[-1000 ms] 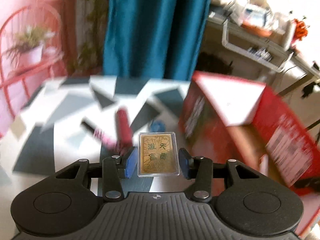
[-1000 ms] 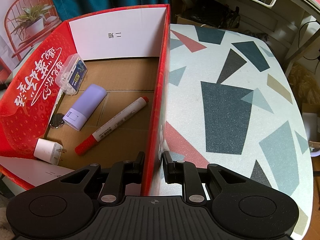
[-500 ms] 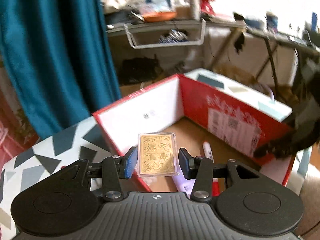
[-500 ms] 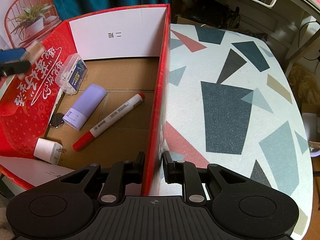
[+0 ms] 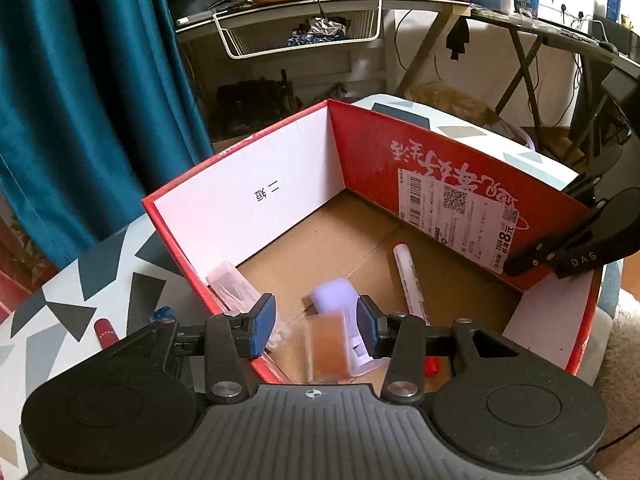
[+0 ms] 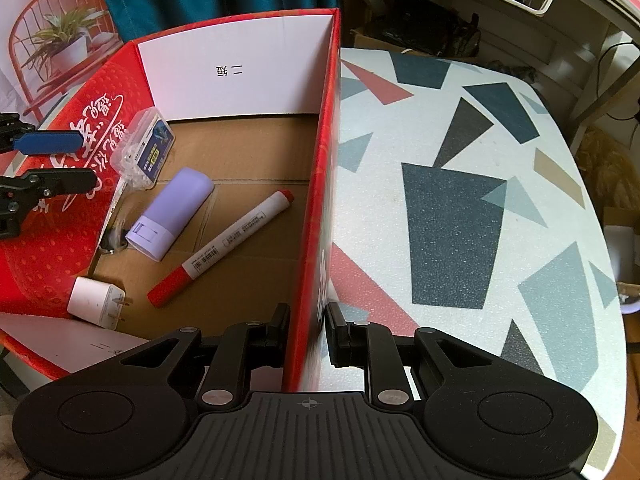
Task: Organize rigid objects
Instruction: 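Carry the gold card over the red box and open the left tool, then bring the open left tool back over the pink-checkered black pen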
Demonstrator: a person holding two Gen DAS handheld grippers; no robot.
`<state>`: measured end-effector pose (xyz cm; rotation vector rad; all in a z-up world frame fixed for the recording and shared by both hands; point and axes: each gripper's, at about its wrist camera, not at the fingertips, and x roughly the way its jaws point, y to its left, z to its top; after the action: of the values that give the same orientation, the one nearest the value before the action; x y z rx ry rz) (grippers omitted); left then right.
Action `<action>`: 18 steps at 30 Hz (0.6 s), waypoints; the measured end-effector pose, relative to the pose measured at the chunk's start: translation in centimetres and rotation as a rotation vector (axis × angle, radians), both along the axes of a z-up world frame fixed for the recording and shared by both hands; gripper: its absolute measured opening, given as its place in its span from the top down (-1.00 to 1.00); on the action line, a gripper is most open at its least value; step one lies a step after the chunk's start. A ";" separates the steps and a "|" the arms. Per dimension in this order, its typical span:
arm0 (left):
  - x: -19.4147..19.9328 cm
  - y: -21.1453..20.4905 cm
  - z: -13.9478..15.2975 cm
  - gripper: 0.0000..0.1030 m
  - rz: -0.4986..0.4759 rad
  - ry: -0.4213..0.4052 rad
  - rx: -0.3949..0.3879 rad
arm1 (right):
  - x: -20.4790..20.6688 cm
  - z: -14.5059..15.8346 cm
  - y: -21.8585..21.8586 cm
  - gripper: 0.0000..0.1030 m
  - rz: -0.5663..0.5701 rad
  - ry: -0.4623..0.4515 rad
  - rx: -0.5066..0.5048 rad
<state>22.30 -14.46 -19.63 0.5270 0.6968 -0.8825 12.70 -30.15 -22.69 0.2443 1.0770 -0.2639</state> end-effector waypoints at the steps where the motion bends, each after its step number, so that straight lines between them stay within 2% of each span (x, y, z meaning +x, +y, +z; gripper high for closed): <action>1: 0.1 0.0 0.0 0.08 0.002 0.003 -0.002 | 0.0 0.0 0.0 0.64 0.000 0.000 0.000; 5: 0.3 0.3 0.3 0.08 0.007 0.014 -0.019 | 0.0 0.0 0.0 0.64 0.000 0.000 0.000; 7: 0.4 0.7 0.6 0.01 0.014 0.016 -0.042 | 0.0 0.0 0.0 0.64 0.001 0.000 0.000; 8: 0.5 1.0 0.8 -0.07 0.019 0.020 -0.062 | 0.0 0.0 0.0 0.64 0.001 0.000 0.000; 12: 1.5 2.9 2.7 -0.20 0.044 0.041 -0.174 | 0.0 0.0 0.0 0.64 0.001 0.000 0.000; 15: 3.2 5.0 4.3 -0.34 0.121 0.043 -0.255 | 0.0 0.0 0.0 0.64 0.001 0.000 0.000; 18: 5.6 7.7 5.1 -0.35 0.255 0.033 -0.294 | 0.0 0.0 0.0 0.64 0.000 0.000 0.000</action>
<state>27.91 -6.78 -14.55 0.1567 0.6337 -0.7380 12.69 -30.15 -22.70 0.2439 1.0771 -0.2636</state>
